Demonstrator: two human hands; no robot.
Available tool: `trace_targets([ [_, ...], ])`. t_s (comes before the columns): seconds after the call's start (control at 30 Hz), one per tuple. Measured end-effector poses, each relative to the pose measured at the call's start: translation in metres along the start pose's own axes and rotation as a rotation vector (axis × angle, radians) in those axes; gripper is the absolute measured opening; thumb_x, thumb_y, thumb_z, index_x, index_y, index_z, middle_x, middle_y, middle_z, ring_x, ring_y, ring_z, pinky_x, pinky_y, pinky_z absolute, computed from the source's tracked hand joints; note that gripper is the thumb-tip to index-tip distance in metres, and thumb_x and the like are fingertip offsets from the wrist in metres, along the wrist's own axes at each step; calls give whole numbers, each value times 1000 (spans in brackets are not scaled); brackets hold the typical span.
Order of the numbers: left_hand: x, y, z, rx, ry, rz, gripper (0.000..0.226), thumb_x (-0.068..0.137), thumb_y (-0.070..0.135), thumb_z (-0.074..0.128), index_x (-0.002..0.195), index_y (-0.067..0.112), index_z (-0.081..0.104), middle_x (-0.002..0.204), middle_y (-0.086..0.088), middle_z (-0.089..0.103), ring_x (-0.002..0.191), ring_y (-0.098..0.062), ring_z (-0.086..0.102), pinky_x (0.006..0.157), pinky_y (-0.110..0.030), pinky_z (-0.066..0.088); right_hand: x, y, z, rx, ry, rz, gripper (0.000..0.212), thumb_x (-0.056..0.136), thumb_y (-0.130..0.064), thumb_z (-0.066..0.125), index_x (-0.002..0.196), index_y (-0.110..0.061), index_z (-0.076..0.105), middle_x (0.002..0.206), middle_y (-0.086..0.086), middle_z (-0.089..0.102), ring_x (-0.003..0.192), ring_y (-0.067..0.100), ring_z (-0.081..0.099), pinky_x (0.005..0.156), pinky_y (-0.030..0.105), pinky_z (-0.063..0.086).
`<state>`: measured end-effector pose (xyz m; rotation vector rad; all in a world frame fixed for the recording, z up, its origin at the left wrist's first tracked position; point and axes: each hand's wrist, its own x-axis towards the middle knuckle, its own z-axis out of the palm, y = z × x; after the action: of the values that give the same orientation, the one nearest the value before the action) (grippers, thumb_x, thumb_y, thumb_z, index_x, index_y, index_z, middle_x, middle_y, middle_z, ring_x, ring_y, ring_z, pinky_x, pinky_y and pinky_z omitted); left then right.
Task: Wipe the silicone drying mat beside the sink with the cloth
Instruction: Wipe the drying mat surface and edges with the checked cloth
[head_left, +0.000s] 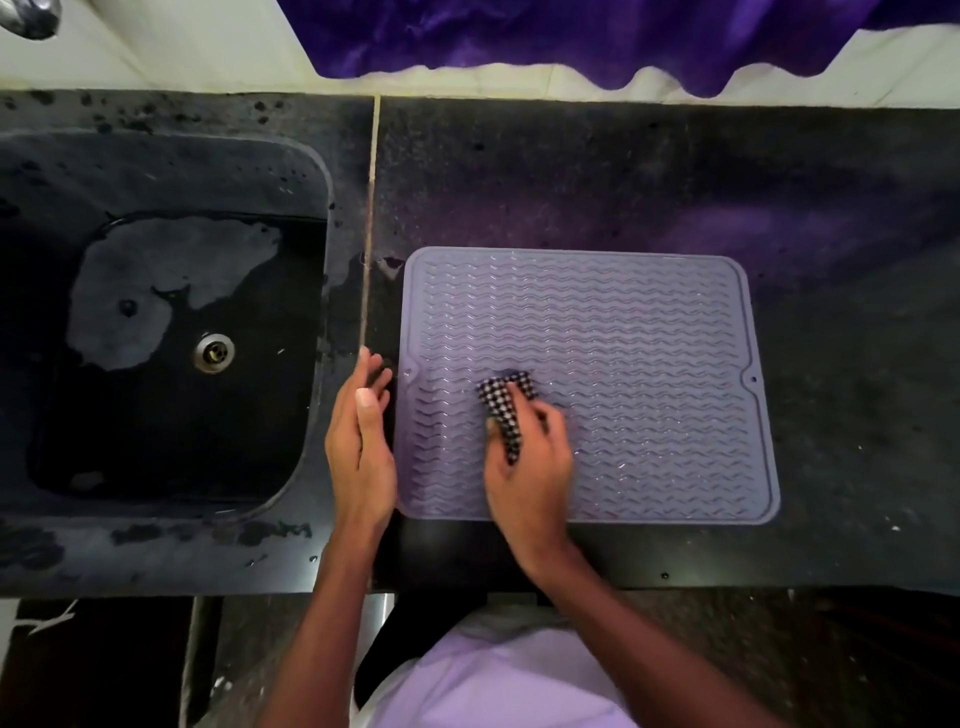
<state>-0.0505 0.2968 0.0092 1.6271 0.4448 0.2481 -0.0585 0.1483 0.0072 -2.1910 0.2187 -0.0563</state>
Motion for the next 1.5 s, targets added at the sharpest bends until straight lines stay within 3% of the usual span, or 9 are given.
trace_targets([
  [0.3, 6, 11, -33, -58, 115, 25, 60, 99, 54, 33, 149, 20, 39, 145, -6, 54, 134, -18, 54, 116, -46, 39, -8, -88, 56, 233, -255, -12, 42, 89, -19, 62, 131, -25, 60, 108, 0, 62, 99, 8, 57, 94, 25, 46],
  [0.5, 2, 17, -30, -100, 111, 26, 61, 98, 53, 34, 148, 18, 40, 145, -9, 54, 132, -21, 56, 114, -41, 42, 15, -77, -20, 219, -84, -18, 33, 89, -38, 62, 119, -25, 64, 93, -3, 64, 79, 16, 62, 67, 43, 56],
  [0.63, -1, 15, -29, -108, 101, 13, 58, 98, 53, 34, 147, 21, 41, 144, -9, 55, 132, -20, 56, 114, -39, 42, 31, -26, -93, -75, 11, 40, 32, 91, -29, 64, 122, -18, 63, 102, 2, 63, 87, 19, 61, 72, 27, 51],
  [0.77, -2, 11, -34, -99, 91, 2, 62, 98, 54, 34, 149, 19, 41, 145, -8, 55, 132, -19, 56, 113, -38, 43, 23, 33, -108, -287, 69, 113, 40, 91, -33, 57, 126, -15, 62, 110, 10, 67, 103, 27, 59, 88, 31, 41],
  [0.93, -3, 8, -41, -97, 92, -5, 57, 98, 53, 35, 146, 23, 43, 143, -5, 56, 130, -17, 57, 112, -38, 44, -6, 19, -53, -207, 116, 108, 39, 87, -14, 65, 126, -8, 62, 110, 16, 61, 99, 27, 57, 88, 16, 33],
  [1.03, -4, 8, -47, -103, 98, 9, 58, 99, 52, 35, 148, 21, 42, 144, -7, 55, 131, -19, 57, 111, -37, 45, -17, -14, -15, -101, 70, 77, 41, 86, -6, 68, 126, -5, 62, 111, 14, 61, 87, 9, 53, 85, -4, 27],
  [1.1, -5, 8, -52, -105, 107, 27, 58, 100, 50, 35, 149, 19, 41, 145, -9, 54, 131, -21, 57, 111, -39, 44, -28, -36, 14, -44, -3, 50, 40, 87, -8, 68, 127, -6, 62, 112, 11, 60, 85, -1, 48, 82, -8, 25],
  [1.33, -5, 23, -80, -68, 257, 126, 59, 104, 42, 30, 150, 5, 40, 142, -15, 55, 129, -24, 58, 111, -46, 45, -30, -103, 82, 241, -268, 11, 36, 90, -26, 64, 126, -21, 63, 112, -1, 67, 103, 9, 59, 95, 26, 45],
  [1.5, -6, 27, -82, -79, 278, 124, 60, 104, 42, 30, 150, 4, 40, 141, -17, 55, 128, -27, 58, 110, -45, 46, -16, -113, 43, 361, -281, -23, 34, 89, -40, 61, 119, -25, 64, 101, -4, 69, 89, 12, 65, 79, 43, 54],
])
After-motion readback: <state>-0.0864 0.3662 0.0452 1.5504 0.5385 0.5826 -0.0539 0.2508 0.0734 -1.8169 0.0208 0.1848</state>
